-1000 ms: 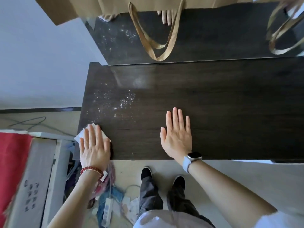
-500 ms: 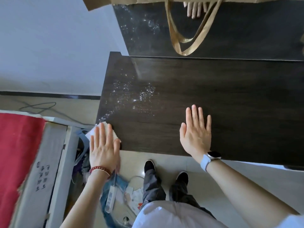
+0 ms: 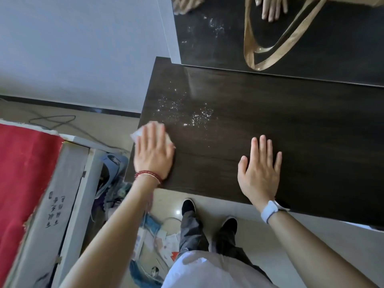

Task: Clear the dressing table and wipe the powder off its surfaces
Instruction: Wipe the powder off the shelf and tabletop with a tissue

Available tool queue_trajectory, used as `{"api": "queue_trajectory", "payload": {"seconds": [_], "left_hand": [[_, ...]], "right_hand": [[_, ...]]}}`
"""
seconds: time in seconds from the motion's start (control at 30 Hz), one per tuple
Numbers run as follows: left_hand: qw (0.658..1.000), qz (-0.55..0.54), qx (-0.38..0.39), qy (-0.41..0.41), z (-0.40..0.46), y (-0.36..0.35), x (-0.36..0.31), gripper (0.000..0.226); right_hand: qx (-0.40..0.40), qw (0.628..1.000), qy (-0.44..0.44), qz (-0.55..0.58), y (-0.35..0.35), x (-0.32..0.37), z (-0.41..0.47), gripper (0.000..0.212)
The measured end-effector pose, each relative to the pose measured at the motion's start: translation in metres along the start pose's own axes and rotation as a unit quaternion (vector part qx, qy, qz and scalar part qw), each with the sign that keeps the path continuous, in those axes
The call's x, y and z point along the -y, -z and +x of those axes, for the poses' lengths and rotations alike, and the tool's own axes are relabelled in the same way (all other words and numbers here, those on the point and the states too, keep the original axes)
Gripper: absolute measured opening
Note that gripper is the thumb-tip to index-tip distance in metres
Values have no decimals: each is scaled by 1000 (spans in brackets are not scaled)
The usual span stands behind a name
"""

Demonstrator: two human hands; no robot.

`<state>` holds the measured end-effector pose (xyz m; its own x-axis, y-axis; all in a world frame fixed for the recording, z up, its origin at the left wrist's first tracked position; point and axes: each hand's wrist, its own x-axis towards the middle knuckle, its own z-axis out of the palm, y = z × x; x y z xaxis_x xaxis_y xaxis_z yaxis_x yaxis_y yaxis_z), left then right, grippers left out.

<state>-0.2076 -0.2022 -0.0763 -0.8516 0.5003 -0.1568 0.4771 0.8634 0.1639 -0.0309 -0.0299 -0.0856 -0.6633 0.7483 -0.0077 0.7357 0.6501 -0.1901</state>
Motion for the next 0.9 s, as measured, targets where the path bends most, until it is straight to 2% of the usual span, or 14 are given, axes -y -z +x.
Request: {"api": "queue_trajectory", "payload": {"seconds": [0.07,0.13,0.2,0.27,0.37,0.43,0.47,0.57,0.63,0.67,0.73,0.8,0.83,0.9], "left_hand": [[998,-12,13,63,-10,1,4,57],[997,19,20,-74,-35,-8,-23,57],[960,54,67,-267,-51,-12,-52,58],[940,75,53,-328,-32,-8,-56,58],[993,40,-4,-108,18,-1,-19,56],[998,-16,4,60,31,4,-5,57],[998,-21,7,57,30,4,-16,57],[966,26,32,-254,-7,-14,-78,58],[934,59,33,-351,-11,-15,-90,56],[948,60,12,-313,4,-12,-80,56],[995,12,-11,-100,40,-6,-48,56],[999,-12,-3,51,59,1,-26,56],[999,2,-2,43,56,0,-32,56],[992,36,12,-123,30,-8,-67,57]], "right_hand": [[5,1000,-5,2,-1,2,1,56],[7,1000,-13,5,-1,4,3,57],[8,1000,-21,6,-2,6,5,57],[13,1000,-23,0,-1,7,6,57],[20,999,-26,-5,0,7,7,55],[24,999,-24,-7,0,8,7,56],[27,999,-27,-7,0,8,8,56],[31,999,-29,-2,1,8,9,55],[27,999,-31,-1,1,7,9,54],[24,999,-32,0,1,6,9,53],[14,999,-34,-2,0,6,9,51],[9,999,-37,-6,-1,7,9,51],[10,999,-38,-6,-1,8,9,52],[15,999,-35,-12,-1,8,9,53]]}}
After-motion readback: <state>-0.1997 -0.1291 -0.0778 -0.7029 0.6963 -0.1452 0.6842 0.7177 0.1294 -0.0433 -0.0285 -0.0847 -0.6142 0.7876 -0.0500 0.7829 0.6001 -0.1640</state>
